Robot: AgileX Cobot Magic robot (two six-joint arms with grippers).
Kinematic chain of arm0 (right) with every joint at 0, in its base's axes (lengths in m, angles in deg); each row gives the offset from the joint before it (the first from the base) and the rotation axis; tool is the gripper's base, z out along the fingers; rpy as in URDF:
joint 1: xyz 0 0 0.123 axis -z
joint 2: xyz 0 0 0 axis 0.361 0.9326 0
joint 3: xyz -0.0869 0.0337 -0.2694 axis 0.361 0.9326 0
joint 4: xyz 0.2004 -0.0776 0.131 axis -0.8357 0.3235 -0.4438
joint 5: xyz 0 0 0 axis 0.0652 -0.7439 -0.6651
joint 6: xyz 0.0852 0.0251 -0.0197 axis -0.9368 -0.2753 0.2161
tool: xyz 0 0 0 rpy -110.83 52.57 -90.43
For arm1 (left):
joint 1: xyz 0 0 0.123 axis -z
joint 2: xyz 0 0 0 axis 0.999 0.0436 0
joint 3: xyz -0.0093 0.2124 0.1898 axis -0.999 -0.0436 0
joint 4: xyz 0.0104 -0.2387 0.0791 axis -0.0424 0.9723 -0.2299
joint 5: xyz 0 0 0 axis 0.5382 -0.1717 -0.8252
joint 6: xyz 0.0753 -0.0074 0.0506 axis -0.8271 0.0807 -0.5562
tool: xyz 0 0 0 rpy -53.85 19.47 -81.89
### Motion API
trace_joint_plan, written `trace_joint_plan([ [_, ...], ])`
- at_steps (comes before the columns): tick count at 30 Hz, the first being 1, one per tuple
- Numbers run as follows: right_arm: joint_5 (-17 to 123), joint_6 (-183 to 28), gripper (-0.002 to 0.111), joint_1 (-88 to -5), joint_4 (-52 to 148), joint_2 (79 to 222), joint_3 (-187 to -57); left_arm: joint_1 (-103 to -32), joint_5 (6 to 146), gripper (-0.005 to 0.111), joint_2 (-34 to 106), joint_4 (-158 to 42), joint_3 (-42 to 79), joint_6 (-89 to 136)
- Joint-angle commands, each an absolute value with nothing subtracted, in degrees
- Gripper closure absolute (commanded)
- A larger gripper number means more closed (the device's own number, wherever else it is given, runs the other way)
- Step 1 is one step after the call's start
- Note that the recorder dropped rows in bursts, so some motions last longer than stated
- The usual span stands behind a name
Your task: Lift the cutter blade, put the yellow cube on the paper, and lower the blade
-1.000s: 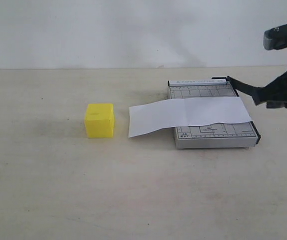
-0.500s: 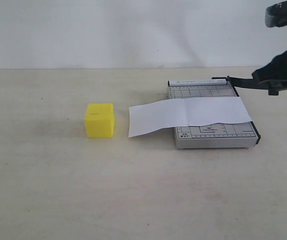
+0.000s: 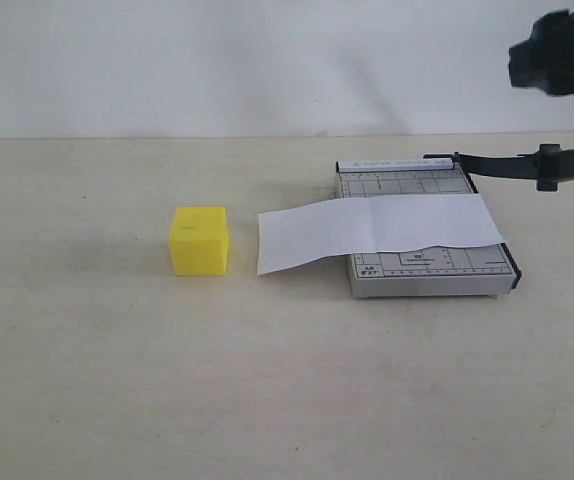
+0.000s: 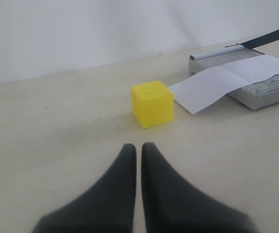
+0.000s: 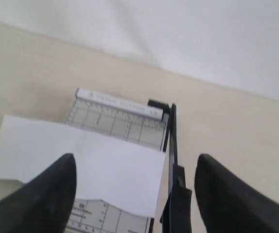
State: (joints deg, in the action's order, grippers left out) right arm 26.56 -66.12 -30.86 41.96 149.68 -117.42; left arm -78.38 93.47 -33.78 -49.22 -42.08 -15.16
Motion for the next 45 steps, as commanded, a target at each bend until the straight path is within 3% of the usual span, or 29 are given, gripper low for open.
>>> trace_joint_plan([
  [1, 31.7, -61.6, 0.045, -31.0, 37.6, 135.4, -108.4, -78.3, 92.7, 0.102, -34.0, -49.3, -42.3, -15.0],
  [4, 34.5, -63.7, 0.054, -31.0, 37.5, 123.4, -96.6, -78.3, 92.7, 0.102, -34.0, -49.3, -42.3, -15.0],
  [8, 34.6, -70.0, 0.108, -31.0, 36.8, 107.2, -80.7, -78.3, 92.7, 0.102, -34.0, -49.3, -42.3, -15.0],
  [13, 34.6, -75.1, 0.108, -31.0, 36.3, 100.1, -72.8, -78.3, 92.7, 0.102, -34.0, -49.3, -42.3, -15.0],
  [32, 35.0, -80.1, 0.108, -31.0, 35.2, 100.0, -72.7, -78.3, 92.2, 0.102, -34.0, -49.3, -42.3, -15.0],
  [45, 35.0, -80.1, 0.108, -31.0, 35.2, 100.0, -72.7, -78.3, 72.5, 0.102, -34.0, -49.4, -42.3, -15.0],
])
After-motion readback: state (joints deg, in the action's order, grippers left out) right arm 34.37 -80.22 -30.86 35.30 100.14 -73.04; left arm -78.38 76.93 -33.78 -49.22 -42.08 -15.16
